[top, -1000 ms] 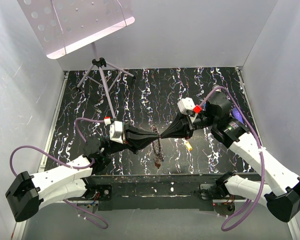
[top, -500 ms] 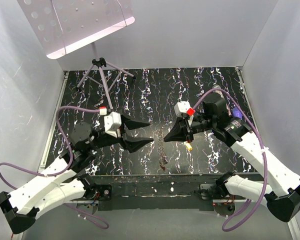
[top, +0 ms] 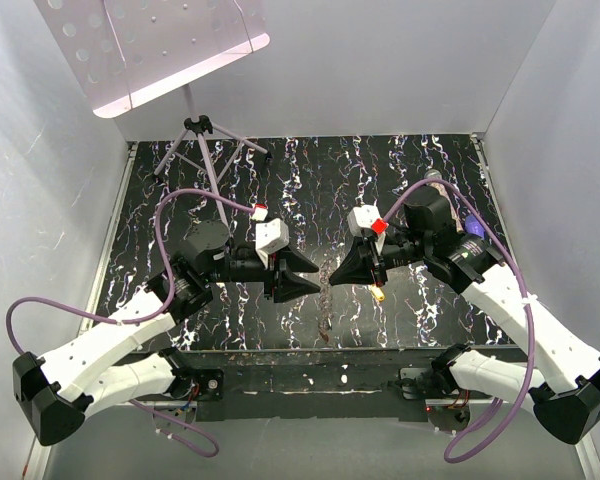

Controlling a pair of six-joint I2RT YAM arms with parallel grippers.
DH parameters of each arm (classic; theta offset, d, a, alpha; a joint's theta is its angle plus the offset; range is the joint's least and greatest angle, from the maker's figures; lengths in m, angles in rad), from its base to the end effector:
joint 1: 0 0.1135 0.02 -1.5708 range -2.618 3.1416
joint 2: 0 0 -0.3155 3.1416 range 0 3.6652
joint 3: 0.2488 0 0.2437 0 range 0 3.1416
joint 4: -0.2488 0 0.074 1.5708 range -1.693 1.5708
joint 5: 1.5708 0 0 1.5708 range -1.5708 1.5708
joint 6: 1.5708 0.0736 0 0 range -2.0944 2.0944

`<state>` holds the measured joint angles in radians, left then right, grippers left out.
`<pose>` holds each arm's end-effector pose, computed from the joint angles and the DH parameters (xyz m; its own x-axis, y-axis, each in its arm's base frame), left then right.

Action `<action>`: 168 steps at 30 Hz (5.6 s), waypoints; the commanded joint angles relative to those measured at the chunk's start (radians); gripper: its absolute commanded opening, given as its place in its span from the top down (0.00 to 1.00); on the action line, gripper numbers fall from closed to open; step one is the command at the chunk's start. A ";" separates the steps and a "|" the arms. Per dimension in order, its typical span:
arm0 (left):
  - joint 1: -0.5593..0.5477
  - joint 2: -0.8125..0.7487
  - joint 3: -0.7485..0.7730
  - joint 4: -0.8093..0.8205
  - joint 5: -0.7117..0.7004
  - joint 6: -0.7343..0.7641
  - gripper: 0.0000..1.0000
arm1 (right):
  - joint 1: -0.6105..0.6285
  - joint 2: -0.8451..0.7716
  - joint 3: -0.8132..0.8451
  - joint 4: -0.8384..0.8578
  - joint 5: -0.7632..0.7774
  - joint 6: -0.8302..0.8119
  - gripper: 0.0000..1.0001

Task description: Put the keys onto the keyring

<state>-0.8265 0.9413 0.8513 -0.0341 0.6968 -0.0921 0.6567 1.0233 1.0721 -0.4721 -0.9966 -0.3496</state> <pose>0.1037 -0.1823 0.3909 -0.1751 0.0860 -0.9808 0.9836 0.0593 -0.1704 0.1149 0.1666 0.4075 0.0156 -0.2229 -0.9747 -0.9926 -0.1208 0.0117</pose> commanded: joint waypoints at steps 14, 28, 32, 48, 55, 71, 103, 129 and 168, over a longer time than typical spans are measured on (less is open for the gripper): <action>0.004 0.019 0.020 0.062 0.017 0.000 0.64 | 0.004 0.006 0.046 0.040 -0.023 0.006 0.99; 0.004 0.037 0.018 0.063 0.035 0.011 0.71 | 0.004 0.012 0.045 0.059 -0.027 0.029 0.99; 0.004 0.045 0.019 0.060 0.033 0.014 0.72 | 0.004 0.014 0.045 0.064 -0.027 0.034 0.99; 0.003 0.059 0.014 0.059 0.047 0.022 0.77 | 0.004 0.020 0.046 0.072 -0.027 0.043 0.99; 0.004 0.063 0.020 0.056 0.064 0.026 0.90 | 0.004 0.023 0.043 0.081 -0.030 0.050 0.99; 0.007 -0.084 -0.165 0.389 -0.025 -0.009 1.00 | -0.067 0.043 0.277 -0.310 0.027 -0.165 0.21; 0.006 -0.213 -0.166 0.118 0.130 0.288 1.00 | -0.577 -0.020 -0.202 -0.278 -0.120 -0.129 0.27; 0.127 -0.121 -0.182 0.040 0.090 0.334 1.00 | -0.529 0.466 -0.149 -0.085 0.322 0.184 0.47; 0.127 -0.121 -0.173 -0.015 0.073 0.365 1.00 | -0.454 0.742 0.009 -0.220 0.424 0.207 0.61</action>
<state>-0.7033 0.8417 0.6312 -0.0608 0.7692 0.2615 0.1932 1.7611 1.0393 -0.6521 -0.5808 -0.1349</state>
